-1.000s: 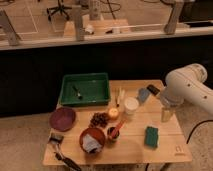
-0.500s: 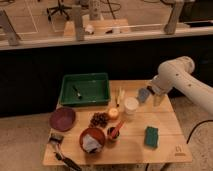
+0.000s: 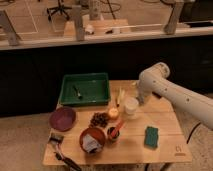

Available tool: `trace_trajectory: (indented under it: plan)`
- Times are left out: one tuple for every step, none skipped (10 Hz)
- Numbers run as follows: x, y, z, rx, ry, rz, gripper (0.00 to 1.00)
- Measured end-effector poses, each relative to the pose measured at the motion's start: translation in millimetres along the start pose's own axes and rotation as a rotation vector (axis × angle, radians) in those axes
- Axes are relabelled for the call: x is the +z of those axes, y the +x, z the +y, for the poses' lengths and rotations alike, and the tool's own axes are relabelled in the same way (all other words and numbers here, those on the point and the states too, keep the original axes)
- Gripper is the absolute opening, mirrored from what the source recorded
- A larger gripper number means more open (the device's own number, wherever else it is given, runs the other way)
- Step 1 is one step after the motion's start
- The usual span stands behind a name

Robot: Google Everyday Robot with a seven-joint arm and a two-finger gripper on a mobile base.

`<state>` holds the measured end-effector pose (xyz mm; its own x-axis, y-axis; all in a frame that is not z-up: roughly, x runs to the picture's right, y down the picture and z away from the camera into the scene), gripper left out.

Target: Place banana in paper cup

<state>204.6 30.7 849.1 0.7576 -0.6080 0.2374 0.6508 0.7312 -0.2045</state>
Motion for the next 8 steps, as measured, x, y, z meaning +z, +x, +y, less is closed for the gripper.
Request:
trace_trajectory:
  plan:
    - [3.3, -2.1, -1.8, -0.029, 0.004, 0.0, 0.8]
    - [3.7, -2.2, -1.8, -0.033, 0.004, 0.001, 0.8]
    - [3.7, -1.8, -1.2, -0.032, 0.004, 0.001, 0.8]
    - [3.7, -2.2, -1.7, -0.033, 0.004, 0.001, 0.8]
    - [3.8, -2.3, -1.7, -0.033, 0.004, 0.0, 0.8]
    - [3.7, -2.1, -1.5, -0.032, 0.004, 0.001, 0.8]
    - [3.7, -2.1, -1.7, -0.035, 0.005, 0.0, 0.8]
    - [2.6, -1.0, -5.7, -0.067, 0.017, 0.0, 0.8]
